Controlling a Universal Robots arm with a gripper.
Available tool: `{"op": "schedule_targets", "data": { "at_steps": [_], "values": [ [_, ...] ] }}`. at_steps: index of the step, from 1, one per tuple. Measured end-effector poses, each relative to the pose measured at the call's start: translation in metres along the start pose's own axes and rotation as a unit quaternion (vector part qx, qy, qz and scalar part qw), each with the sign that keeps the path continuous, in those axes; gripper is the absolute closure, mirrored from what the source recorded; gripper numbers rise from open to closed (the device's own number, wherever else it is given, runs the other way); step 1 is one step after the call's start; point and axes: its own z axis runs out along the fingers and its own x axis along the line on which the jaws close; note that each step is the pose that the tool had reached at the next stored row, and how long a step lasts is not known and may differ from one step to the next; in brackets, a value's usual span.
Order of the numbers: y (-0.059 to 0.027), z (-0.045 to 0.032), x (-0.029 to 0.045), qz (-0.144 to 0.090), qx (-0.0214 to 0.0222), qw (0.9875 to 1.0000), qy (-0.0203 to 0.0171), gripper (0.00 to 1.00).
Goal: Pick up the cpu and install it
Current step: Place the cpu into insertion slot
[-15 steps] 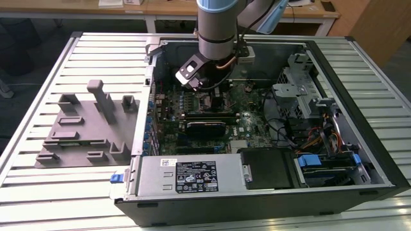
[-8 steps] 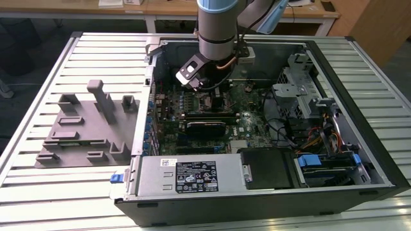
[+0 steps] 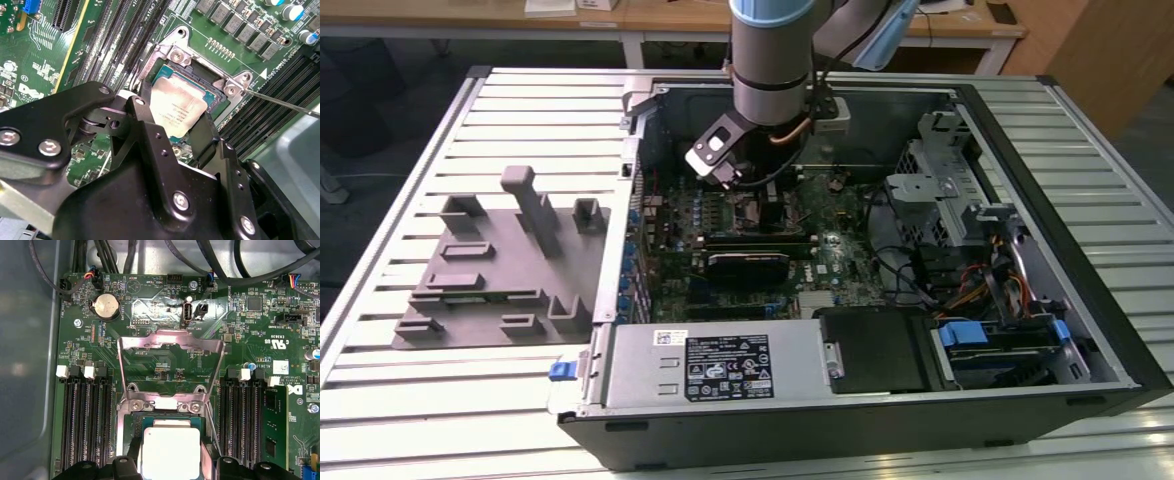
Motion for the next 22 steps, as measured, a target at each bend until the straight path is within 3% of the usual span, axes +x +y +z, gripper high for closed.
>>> {"op": "schedule_targets", "data": {
  "at_steps": [22],
  "values": [
    [0.0000,-0.0004,0.0012,-0.007,0.0000,1.0000,0.0011,0.45]
  ]
}}
